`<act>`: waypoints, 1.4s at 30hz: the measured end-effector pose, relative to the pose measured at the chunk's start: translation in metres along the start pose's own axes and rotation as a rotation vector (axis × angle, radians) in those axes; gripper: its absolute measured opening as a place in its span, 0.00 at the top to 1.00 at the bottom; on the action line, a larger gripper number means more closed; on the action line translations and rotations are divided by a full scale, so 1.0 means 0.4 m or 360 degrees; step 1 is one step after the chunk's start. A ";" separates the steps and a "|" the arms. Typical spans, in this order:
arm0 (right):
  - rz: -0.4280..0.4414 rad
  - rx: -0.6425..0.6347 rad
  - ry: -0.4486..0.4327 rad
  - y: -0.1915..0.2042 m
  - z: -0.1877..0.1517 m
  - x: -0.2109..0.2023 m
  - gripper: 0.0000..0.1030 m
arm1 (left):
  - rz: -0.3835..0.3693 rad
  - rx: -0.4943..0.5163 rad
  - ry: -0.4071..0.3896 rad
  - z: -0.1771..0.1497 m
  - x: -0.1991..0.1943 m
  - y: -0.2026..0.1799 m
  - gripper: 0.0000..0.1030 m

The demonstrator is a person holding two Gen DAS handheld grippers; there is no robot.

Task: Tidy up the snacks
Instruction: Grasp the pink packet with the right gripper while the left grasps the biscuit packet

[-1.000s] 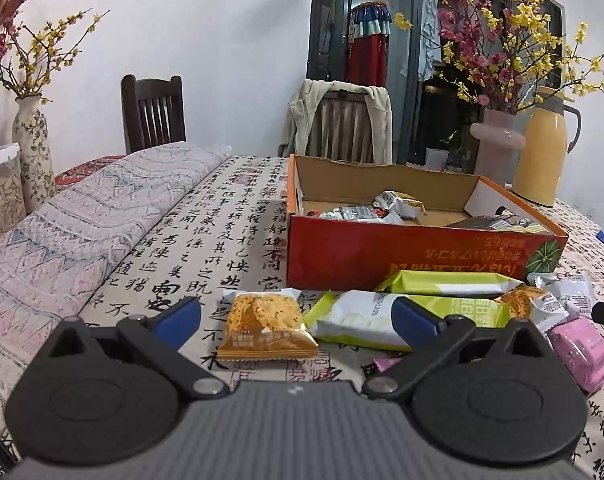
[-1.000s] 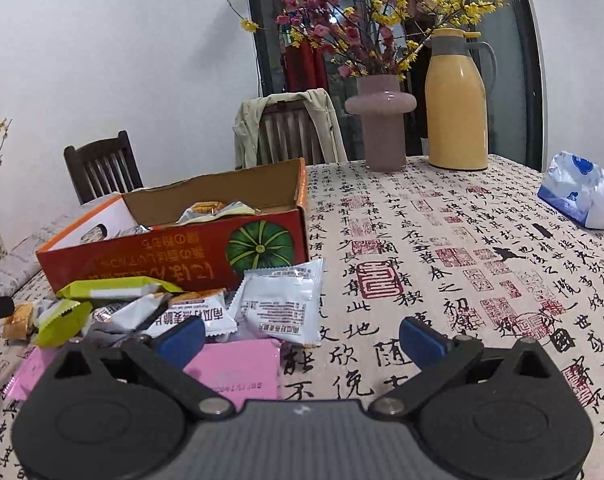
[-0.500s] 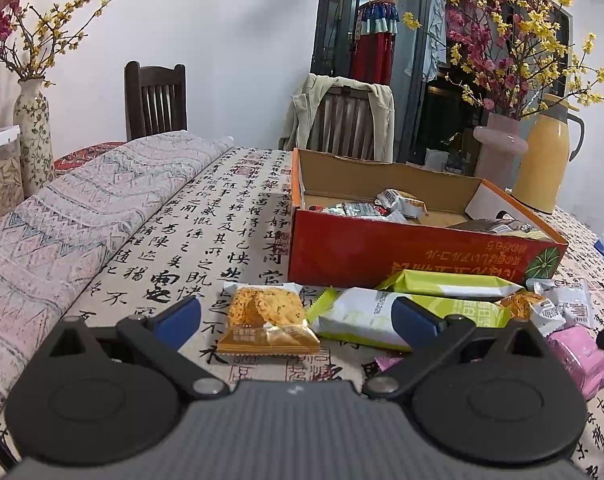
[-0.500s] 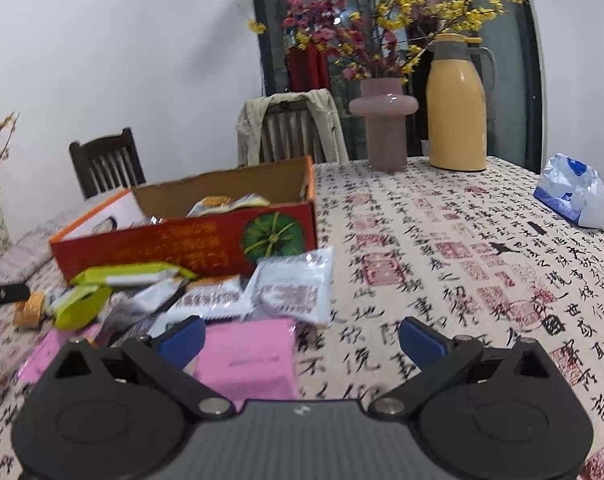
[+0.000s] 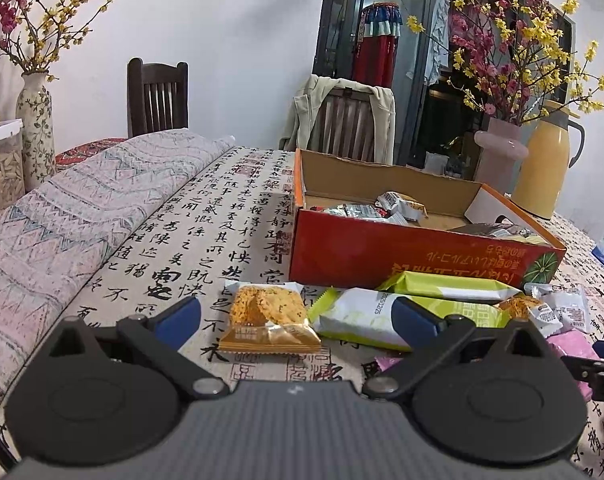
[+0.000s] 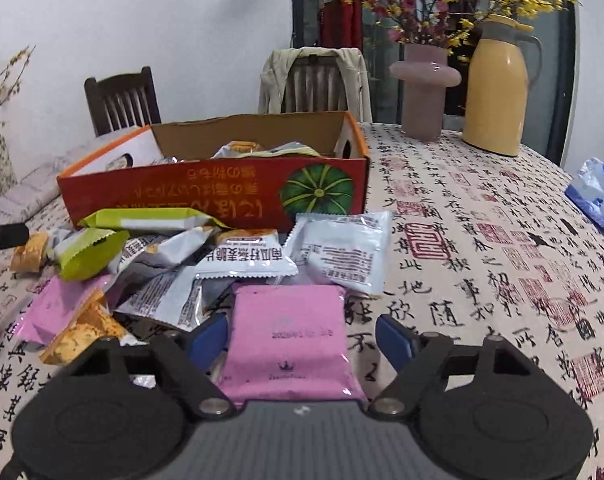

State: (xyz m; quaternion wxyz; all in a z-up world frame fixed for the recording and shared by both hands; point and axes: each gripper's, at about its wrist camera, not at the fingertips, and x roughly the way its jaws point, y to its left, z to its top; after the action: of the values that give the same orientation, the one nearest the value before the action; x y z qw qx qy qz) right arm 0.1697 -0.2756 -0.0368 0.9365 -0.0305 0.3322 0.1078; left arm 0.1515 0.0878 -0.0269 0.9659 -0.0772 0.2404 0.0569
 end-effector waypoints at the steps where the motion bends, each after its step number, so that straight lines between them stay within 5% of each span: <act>1: -0.0004 -0.0019 0.0009 0.006 0.003 0.005 0.27 | -0.0001 -0.0002 0.0000 0.000 0.000 0.000 0.00; 5: 0.0002 -0.0038 0.0053 0.017 0.009 0.022 0.41 | -0.0001 -0.0003 0.0001 -0.001 0.000 0.001 0.00; 22: 0.0030 0.0096 -0.0265 -0.048 0.021 -0.096 0.41 | -0.0009 -0.0053 0.0020 0.002 0.004 0.012 0.00; 34: 0.0029 0.0113 -0.0329 -0.054 0.087 -0.031 0.41 | 0.0039 -0.0064 0.0023 0.004 0.007 0.013 0.00; 42: 0.0082 0.0187 -0.0312 -0.078 0.080 0.015 0.41 | 0.0096 -0.0074 0.0187 0.040 0.027 0.019 0.00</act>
State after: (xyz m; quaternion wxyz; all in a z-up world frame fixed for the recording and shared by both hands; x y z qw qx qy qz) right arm 0.2010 -0.3007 -0.0162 0.9616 0.0439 0.2455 0.1147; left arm 0.1673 0.0989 -0.0188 0.9459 -0.0954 0.2975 0.0869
